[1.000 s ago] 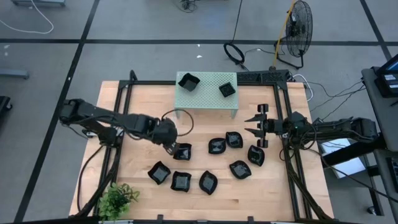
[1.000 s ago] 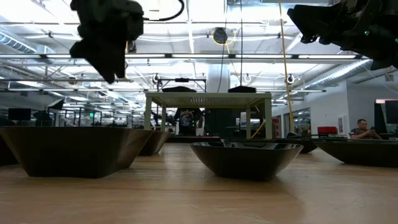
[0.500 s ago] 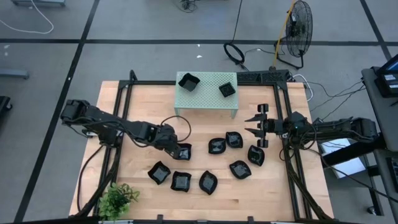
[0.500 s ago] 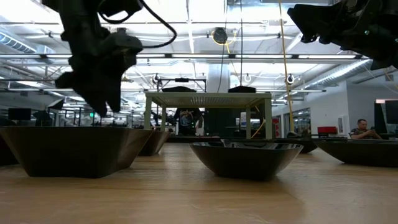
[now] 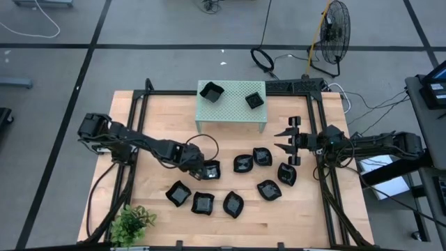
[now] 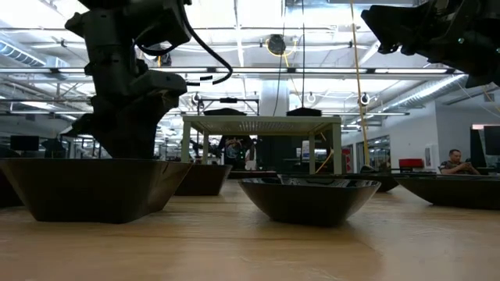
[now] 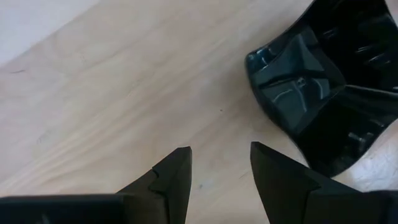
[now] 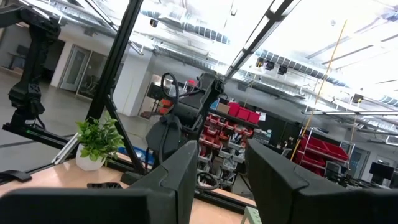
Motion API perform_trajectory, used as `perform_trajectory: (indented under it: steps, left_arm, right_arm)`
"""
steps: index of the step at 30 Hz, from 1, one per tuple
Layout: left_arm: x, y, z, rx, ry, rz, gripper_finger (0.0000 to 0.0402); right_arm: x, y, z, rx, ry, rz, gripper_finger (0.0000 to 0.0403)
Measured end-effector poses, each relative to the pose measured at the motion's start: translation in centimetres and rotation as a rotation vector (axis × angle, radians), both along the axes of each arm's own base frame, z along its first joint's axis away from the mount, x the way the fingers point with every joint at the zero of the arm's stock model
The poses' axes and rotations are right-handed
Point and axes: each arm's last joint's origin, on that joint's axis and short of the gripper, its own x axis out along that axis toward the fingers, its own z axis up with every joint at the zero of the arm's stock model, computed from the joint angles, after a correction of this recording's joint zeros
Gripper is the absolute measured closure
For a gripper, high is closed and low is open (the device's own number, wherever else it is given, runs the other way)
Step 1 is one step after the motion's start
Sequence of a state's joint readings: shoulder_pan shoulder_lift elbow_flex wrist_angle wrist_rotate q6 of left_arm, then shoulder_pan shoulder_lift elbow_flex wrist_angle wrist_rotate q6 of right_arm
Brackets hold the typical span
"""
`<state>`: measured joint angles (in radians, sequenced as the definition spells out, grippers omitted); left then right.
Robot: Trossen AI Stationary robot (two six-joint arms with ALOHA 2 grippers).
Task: Pick & Place Mini shaped plates
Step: Stack the black distorted square plate on top of the other black distorted square plate on the shelf
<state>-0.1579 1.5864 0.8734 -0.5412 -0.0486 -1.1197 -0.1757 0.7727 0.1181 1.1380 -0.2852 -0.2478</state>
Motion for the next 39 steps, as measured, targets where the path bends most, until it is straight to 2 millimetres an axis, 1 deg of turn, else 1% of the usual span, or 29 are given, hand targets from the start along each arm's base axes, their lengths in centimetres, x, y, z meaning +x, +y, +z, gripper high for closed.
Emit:
perform_trajectory:
  steps: [5, 9, 15, 24, 32, 36, 39]
  left_arm:
    - [0.0, 0.4, 0.2, -0.001, -0.008, 0.016, 0.0236]
    - [0.5, 0.6, 0.5, -0.013, -0.066, 0.028, 0.0236]
    - [1.2, 0.3, 0.9, -0.035, -0.151, -0.01, 0.0236]
    - [1.1, 0.2, 0.5, -0.016, -0.116, 0.017, 0.0236]
    - [1.2, 0.3, 0.5, 0.007, -0.13, 0.036, 0.0236]
    - [1.5, 0.2, -0.6, 0.012, -0.096, 0.043, 0.0236]
    - [1.8, 0.3, -1.3, -0.017, -0.082, 0.033, 0.0236]
  right_arm:
    - [0.0, 0.0, 0.0, 0.0, 0.001, 0.0, 0.0277]
    - [0.0, 0.0, 0.0, 0.0, 0.001, 0.0, 0.0277]
    - [0.0, 0.0, 0.0, 0.0, 0.001, 0.0, 0.0277]
    - [0.0, 0.0, 0.0, 0.0, 0.001, 0.0, 0.0277]
    - [0.0, 0.0, 0.0, 0.0, 0.001, 0.0, 0.0277]
    - [0.0, 0.0, 0.0, 0.0, 0.001, 0.0, 0.0277]
    - [0.0, 0.0, 0.0, 0.001, 0.002, 0.0, 0.0277]
